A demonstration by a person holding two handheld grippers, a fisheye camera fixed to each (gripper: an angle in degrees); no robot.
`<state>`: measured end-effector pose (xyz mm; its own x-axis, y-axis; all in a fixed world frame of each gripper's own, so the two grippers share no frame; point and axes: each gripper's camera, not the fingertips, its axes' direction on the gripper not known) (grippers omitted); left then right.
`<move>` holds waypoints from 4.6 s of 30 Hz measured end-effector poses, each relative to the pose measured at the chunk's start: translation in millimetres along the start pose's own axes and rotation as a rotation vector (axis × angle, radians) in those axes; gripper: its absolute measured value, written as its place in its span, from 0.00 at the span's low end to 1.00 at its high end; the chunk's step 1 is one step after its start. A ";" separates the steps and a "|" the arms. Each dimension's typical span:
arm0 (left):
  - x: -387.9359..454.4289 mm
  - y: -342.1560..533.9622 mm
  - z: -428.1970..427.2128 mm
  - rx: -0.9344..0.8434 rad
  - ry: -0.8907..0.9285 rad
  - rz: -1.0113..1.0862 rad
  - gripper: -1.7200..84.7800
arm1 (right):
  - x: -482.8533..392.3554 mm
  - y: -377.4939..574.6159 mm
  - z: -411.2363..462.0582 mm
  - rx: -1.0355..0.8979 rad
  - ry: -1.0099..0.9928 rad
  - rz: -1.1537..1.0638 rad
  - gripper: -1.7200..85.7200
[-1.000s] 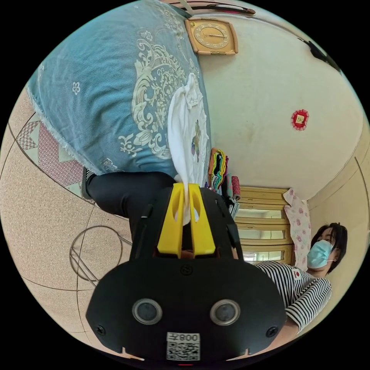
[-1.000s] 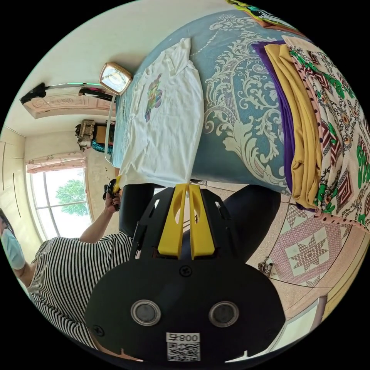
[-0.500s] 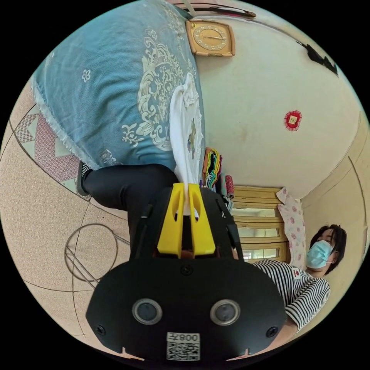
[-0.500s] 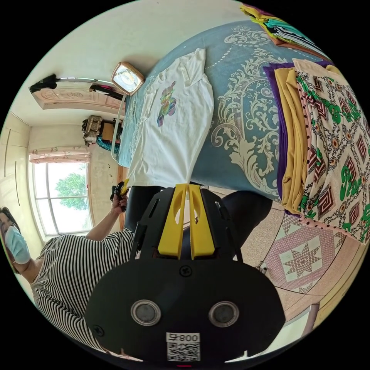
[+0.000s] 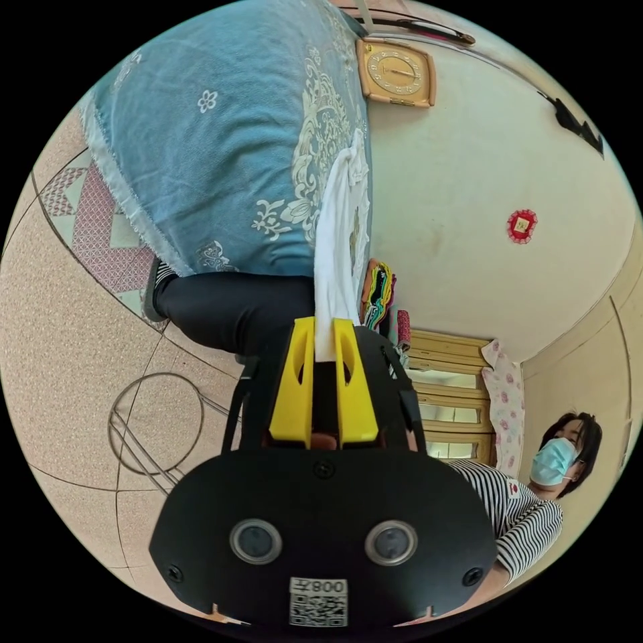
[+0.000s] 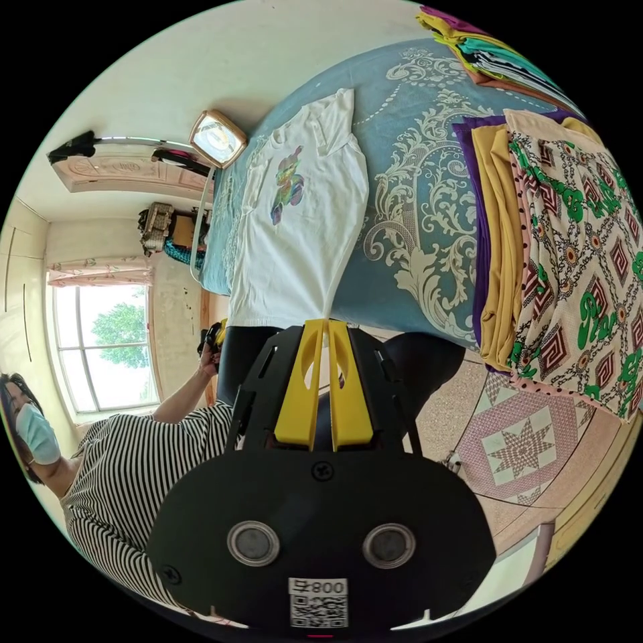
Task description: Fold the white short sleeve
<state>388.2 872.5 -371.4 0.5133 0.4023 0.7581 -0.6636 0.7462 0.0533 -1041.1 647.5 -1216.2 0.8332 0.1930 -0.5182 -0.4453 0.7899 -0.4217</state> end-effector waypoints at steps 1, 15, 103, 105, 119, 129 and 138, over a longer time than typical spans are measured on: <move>-0.6 0.7 -1.7 0.001 0.005 0.001 0.07 | 1.8 1.7 0.5 -0.003 0.006 0.000 0.03; 34.2 13.6 -51.4 0.063 0.146 0.153 0.04 | 28.8 36.1 -5.5 0.058 -0.059 -0.018 0.03; 223.1 -465.6 35.9 0.118 0.126 0.271 0.03 | 26.2 -491.4 1.3 0.227 -0.181 -0.030 0.03; 225.1 -496.5 53.7 0.108 0.104 0.258 0.03 | 25.5 -522.9 7.0 0.217 -0.170 -0.017 0.03; 230.6 -617.6 132.9 0.109 -0.001 0.159 0.04 | 17.0 -709.5 34.1 0.145 -0.174 0.107 0.03; 239.1 -637.4 151.3 0.275 0.066 0.119 0.05 | 4.5 -762.1 15.9 0.215 -0.325 0.155 0.03; 304.2 -636.3 234.4 0.001 -0.055 0.319 0.03 | -101.9 -794.9 8.5 0.142 -0.137 -0.085 0.02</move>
<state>839.1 395.8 -22.4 0.2492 0.5865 0.7706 -0.7868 0.5866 -0.1921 -769.3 5.0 -821.9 0.9070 0.1921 -0.3748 -0.3289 0.8788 -0.3456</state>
